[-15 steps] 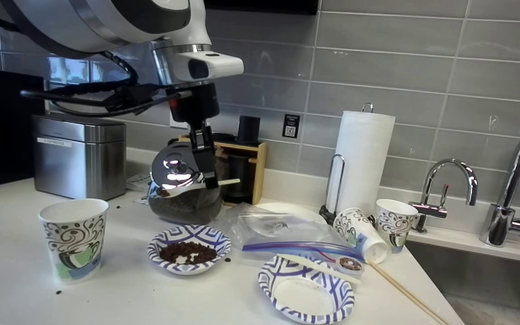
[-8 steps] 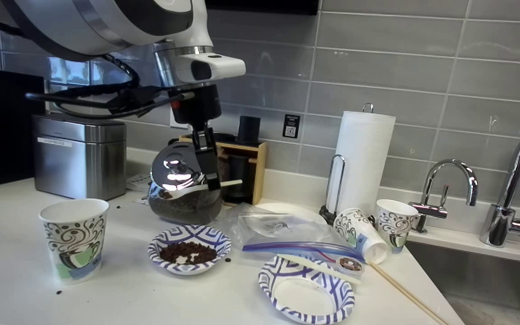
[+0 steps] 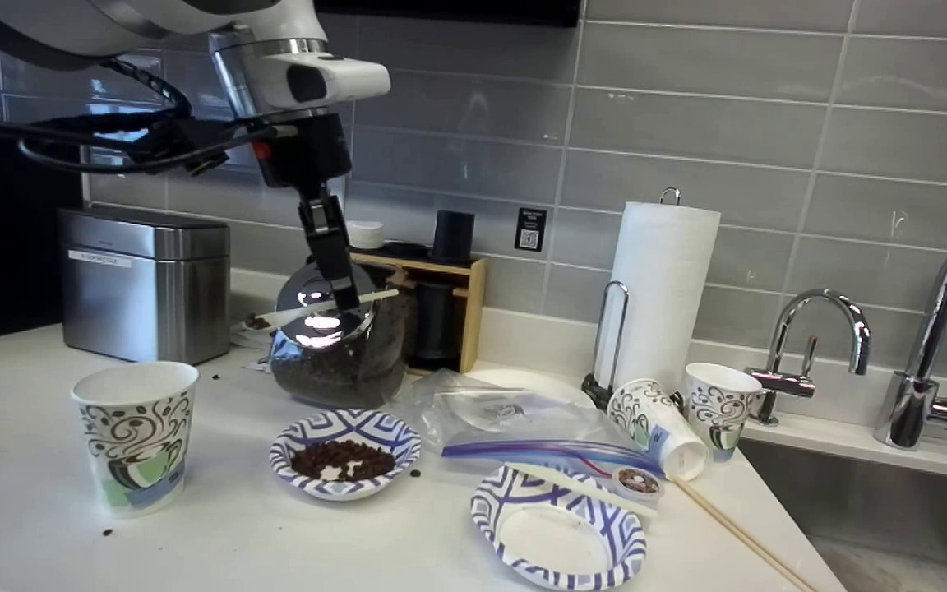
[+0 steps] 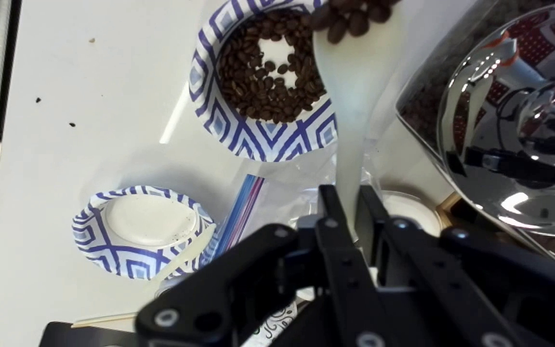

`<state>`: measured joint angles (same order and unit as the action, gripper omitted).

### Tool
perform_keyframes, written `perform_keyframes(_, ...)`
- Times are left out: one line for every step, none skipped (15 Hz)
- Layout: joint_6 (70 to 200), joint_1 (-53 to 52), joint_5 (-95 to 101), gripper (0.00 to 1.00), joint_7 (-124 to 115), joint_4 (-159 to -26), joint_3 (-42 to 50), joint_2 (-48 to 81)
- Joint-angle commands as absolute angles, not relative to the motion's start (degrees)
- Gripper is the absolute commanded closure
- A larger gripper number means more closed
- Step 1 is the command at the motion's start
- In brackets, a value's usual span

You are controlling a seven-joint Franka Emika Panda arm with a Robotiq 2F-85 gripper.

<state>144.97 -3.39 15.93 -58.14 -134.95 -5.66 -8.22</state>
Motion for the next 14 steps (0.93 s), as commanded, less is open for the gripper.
perform_keyframes(145.2,-2.6,17.1,0.97,-58.1,-140.8,-7.5,-14.7)
perform_keyframes(145.2,-2.3,17.7,0.97,-58.5,-141.9,-8.1,-16.0)
perform_keyframes(145.2,-1.9,18.4,0.97,-59.3,-143.0,-8.8,-17.3)
perform_keyframes(145.9,-1.5,19.3,0.97,-60.2,-144.4,-9.5,-18.7)
perform_keyframes(146.2,-1.1,19.8,0.97,-60.5,-145.3,-10.3,-19.8)
perform_keyframes(146.7,-0.8,20.4,0.97,-61.1,-146.2,-11.1,-20.9)
perform_keyframes(146.9,-0.3,21.2,0.97,-61.6,-147.0,-12.0,-21.9)
perform_keyframes(147.1,0.4,22.4,0.97,-62.6,-147.7,-13.0,-22.7)
perform_keyframes(147.4,0.9,23.3,0.97,-63.5,-148.2,-14.0,-23.5)
perform_keyframes(147.5,1.5,24.5,0.97,-64.6,-148.6,-15.1,-24.2)
perform_keyframes(148.1,2.0,25.6,0.97,-65.1,-149.1,-15.9,-24.7)
perform_keyframes(148.9,2.9,27.0,0.97,-66.3,-149.6,-16.8,-25.2)
perform_keyframes(150.3,3.6,28.0,0.97,-67.4,-150.2,-17.5,-25.6)
perform_keyframes(151.5,4.3,28.9,0.97,-68.4,-150.5,-18.2,-25.9)
